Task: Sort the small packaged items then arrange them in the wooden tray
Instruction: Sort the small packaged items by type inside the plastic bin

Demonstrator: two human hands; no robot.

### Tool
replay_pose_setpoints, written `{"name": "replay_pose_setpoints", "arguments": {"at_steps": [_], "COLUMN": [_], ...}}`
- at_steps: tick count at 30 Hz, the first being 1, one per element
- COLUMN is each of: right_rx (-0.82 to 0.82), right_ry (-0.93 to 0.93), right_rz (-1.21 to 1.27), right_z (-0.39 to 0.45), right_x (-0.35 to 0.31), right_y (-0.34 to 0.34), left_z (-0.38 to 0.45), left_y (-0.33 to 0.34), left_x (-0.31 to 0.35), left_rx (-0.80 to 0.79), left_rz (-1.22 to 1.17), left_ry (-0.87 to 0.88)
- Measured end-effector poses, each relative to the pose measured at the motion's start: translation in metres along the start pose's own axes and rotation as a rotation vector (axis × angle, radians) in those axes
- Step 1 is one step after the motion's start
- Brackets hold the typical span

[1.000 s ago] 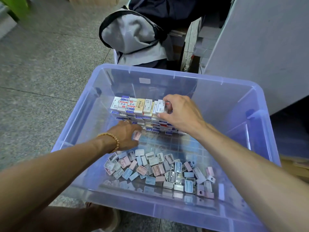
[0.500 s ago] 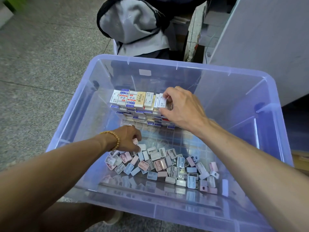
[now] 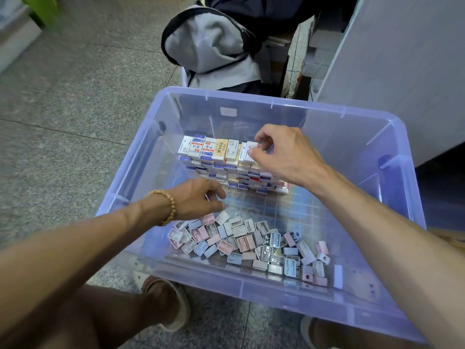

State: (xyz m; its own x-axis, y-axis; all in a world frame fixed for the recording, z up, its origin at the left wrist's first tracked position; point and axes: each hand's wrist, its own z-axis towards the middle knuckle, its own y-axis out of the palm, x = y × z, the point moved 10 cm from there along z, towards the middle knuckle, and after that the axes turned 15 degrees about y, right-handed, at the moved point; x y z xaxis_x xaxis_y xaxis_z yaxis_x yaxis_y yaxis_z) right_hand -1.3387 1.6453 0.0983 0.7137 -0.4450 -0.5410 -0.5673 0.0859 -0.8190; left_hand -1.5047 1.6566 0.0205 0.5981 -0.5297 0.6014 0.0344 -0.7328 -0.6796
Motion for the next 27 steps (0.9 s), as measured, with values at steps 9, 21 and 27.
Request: {"name": "replay_pose_setpoints", "arguments": {"at_steps": [9,21,27], "right_rx": [-0.081,-0.314,-0.496], "right_ry": [-0.005,0.116,0.223], "right_rz": [0.210,0.764,0.756], "right_z": [-0.043,-0.036,-0.029], "right_x": [-0.021,-0.020,-0.022], "right_y": [-0.055,-0.060,-0.050], "left_z": [-0.097,-0.144,-0.155], "left_y": [-0.042,-0.041,-0.040], "left_x": [0.072,0.057,0.076], "left_rx": [0.389,0.969,1.085], "left_rz": [-0.323,-0.733,-0.827], "left_ry": [0.066,-0.128,-0.336]}}
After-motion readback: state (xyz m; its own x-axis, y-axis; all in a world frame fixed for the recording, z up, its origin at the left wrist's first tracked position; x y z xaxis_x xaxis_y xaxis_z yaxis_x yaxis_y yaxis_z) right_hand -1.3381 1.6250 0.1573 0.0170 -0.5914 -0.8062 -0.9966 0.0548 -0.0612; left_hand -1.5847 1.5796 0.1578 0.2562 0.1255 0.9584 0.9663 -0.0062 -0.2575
